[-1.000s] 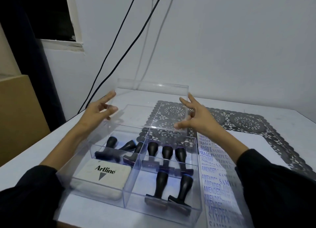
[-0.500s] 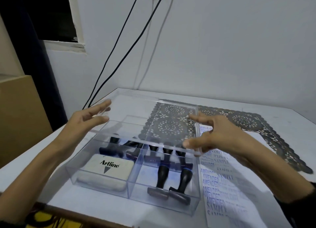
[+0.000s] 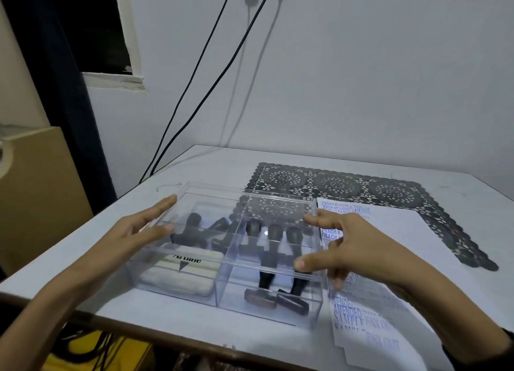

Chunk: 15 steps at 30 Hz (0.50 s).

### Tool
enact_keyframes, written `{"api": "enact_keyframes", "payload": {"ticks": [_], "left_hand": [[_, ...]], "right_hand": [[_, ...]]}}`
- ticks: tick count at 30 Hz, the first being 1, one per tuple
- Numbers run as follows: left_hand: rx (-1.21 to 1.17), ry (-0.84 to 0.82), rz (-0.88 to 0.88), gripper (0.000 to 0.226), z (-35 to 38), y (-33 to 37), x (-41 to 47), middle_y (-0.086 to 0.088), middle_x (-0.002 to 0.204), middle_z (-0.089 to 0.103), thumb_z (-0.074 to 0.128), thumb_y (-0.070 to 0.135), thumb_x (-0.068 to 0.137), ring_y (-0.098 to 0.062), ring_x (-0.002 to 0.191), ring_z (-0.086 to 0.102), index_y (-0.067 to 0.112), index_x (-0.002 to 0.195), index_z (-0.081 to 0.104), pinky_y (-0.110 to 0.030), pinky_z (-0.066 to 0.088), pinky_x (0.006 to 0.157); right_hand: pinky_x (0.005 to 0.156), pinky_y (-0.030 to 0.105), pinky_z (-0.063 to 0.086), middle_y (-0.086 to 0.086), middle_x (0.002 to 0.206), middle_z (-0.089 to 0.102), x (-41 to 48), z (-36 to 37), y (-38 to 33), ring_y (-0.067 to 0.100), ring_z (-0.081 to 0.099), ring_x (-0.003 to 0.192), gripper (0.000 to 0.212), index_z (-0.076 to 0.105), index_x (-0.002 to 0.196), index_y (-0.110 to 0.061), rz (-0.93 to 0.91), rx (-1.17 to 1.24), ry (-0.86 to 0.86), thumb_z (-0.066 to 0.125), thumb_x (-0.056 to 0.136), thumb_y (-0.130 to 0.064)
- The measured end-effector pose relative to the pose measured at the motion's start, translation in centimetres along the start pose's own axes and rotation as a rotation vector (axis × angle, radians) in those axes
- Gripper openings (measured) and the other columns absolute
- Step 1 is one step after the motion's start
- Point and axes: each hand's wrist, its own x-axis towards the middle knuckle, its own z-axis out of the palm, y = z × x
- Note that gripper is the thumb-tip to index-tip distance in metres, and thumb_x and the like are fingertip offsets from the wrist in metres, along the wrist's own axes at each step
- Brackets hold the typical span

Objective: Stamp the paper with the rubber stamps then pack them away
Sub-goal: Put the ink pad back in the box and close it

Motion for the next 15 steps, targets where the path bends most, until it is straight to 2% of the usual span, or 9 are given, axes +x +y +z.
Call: {"api": "enact_keyframes", "payload": {"ticks": [1, 3, 5, 6, 7, 8, 10, 12, 15], "left_hand": [[-0.011, 0.0, 0.001, 0.095, 0.1, 0.1, -0.3, 0.045, 0.132, 0.038, 0.062, 0.087, 0.043, 0.032, 0.112, 0.033, 0.056, 0.131, 0.044, -0.03, 0.023, 0.102], [-0.025, 0.004, 0.001, 0.098, 0.2, 0.2, -0.5, 0.047, 0.13, 0.038, 0.062, 0.088, 0.041, 0.034, 0.109, 0.034, 0.055, 0.132, 0.044, -0.029, 0.024, 0.1], [-0.037, 0.002, 0.001, 0.099, 0.4, 0.2, -0.5, 0.049, 0.128, 0.038, 0.062, 0.088, 0.041, 0.033, 0.108, 0.035, 0.054, 0.132, 0.043, -0.027, 0.025, 0.098], [-0.049, -0.005, 0.003, 0.1, 0.4, 0.2, -0.5, 0.049, 0.128, 0.039, 0.063, 0.087, 0.04, 0.033, 0.109, 0.035, 0.054, 0.133, 0.043, -0.025, 0.026, 0.097], [-0.065, -0.015, 0.005, 0.101, 0.3, 0.1, -0.5, 0.047, 0.129, 0.039, 0.064, 0.087, 0.04, 0.031, 0.111, 0.036, 0.053, 0.133, 0.043, -0.023, 0.027, 0.095], [-0.083, -0.024, 0.002, 0.1, 0.4, 0.1, -0.5, 0.046, 0.131, 0.039, 0.066, 0.086, 0.04, 0.029, 0.114, 0.036, 0.054, 0.132, 0.044, -0.022, 0.029, 0.094], [-0.111, -0.039, -0.003, 0.097, 0.4, 0.0, -0.5, 0.043, 0.134, 0.039, 0.068, 0.083, 0.041, 0.026, 0.117, 0.035, 0.057, 0.131, 0.044, -0.02, 0.032, 0.092], [-0.124, -0.044, -0.005, 0.096, 0.5, 0.0, -0.5, 0.046, 0.132, 0.038, 0.07, 0.081, 0.041, 0.028, 0.116, 0.035, 0.058, 0.13, 0.044, -0.018, 0.036, 0.086], [-0.12, -0.054, -0.018, 0.083, 0.4, 0.0, -0.6, 0.051, 0.128, 0.037, 0.073, 0.07, 0.054, 0.029, 0.116, 0.031, 0.06, 0.13, 0.042, -0.019, 0.038, 0.082]], "right_hand": [[0.058, 0.026, 0.052, -0.011, 0.156, 0.022, 0.0, 0.0, 0.2, 0.006, 0.058, 0.056, 0.092, 0.049, 0.138, -0.027, -0.023, -0.043, 0.017, 0.089, 0.055, -0.034], [0.074, 0.025, 0.051, -0.022, 0.154, 0.017, -0.1, 0.1, 0.9, 0.001, 0.055, 0.08, 0.093, 0.045, 0.136, -0.043, -0.054, -0.124, 0.029, 0.083, 0.052, -0.053], [0.091, 0.023, 0.045, -0.029, 0.153, 0.011, -0.1, 0.4, 1.9, 0.002, 0.049, 0.116, 0.093, 0.034, 0.137, -0.054, -0.082, -0.156, 0.005, 0.075, 0.054, -0.065], [0.101, 0.028, 0.04, -0.031, 0.153, 0.005, 0.0, 0.8, 2.4, 0.003, 0.036, 0.133, 0.095, 0.026, 0.138, -0.06, -0.104, -0.148, -0.009, 0.072, 0.055, -0.07], [0.11, 0.034, 0.033, -0.033, 0.152, -0.002, 0.1, 1.1, 2.9, 0.001, 0.019, 0.142, 0.097, 0.019, 0.137, -0.065, -0.129, -0.128, -0.02, 0.07, 0.055, -0.075], [0.115, 0.038, 0.026, -0.035, 0.151, -0.008, 0.3, 1.4, 3.3, -0.003, 0.006, 0.143, 0.1, 0.013, 0.136, -0.068, -0.151, -0.101, -0.028, 0.069, 0.054, -0.078], [0.117, 0.034, 0.016, -0.037, 0.149, -0.015, 0.4, 1.9, 3.9, -0.01, -0.004, 0.14, 0.104, 0.007, 0.136, -0.068, -0.166, -0.046, -0.041, 0.07, 0.054, -0.077], [0.114, 0.028, 0.012, -0.038, 0.148, -0.015, 0.5, 2.1, 4.0, -0.014, -0.007, 0.137, 0.103, 0.007, 0.138, -0.066, -0.164, -0.026, -0.033, 0.068, 0.055, -0.076], [0.117, 0.033, 0.01, -0.035, 0.15, -0.015, 0.5, 2.6, 4.1, -0.012, -0.008, 0.138, 0.1, 0.013, 0.138, -0.064, -0.167, -0.042, 0.01, 0.062, 0.053, -0.079]]}}
